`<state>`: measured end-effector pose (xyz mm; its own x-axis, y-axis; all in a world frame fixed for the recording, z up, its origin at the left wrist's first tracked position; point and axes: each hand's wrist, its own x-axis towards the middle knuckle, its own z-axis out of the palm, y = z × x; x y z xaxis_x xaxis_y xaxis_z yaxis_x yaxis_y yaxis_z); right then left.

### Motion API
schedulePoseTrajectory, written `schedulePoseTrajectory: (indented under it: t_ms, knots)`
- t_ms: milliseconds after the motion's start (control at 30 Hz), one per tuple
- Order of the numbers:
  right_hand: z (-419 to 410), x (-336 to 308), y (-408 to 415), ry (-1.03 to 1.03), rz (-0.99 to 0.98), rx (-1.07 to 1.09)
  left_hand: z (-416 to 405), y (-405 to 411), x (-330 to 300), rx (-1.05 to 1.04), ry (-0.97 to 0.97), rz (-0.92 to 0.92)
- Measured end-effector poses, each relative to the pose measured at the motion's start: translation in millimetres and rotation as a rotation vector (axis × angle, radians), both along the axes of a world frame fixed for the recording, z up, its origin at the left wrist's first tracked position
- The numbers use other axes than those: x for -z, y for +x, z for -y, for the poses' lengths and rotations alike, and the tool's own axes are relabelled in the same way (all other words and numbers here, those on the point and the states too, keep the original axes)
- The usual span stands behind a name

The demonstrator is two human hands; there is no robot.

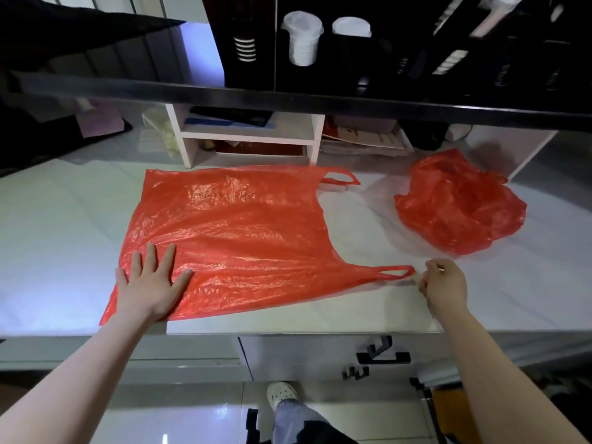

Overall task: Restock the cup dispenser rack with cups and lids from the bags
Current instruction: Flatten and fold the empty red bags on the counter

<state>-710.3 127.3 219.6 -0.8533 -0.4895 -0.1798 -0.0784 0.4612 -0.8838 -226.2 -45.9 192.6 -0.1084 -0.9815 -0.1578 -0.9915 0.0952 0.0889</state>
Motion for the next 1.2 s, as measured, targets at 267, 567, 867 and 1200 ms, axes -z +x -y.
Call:
schedulePoseTrajectory:
  t_ms: [267,567,867,1200]
  knots:
    - [35,-23,86,0.013,-0.591,-0.547,-2,-3,-2,-0.006,0.009,0.022]
    - [47,-20,99,0.104,-0.790,-0.599,-4,-4,-3,-0.012,0.005,0.031]
    - [24,7,42,0.191,-0.616,-0.382,-4,-2,-2,-0.006,-0.016,0.018]
    - [1,6,26,0.242,-0.599,-0.430,1,2,1,-0.011,-0.009,-0.005]
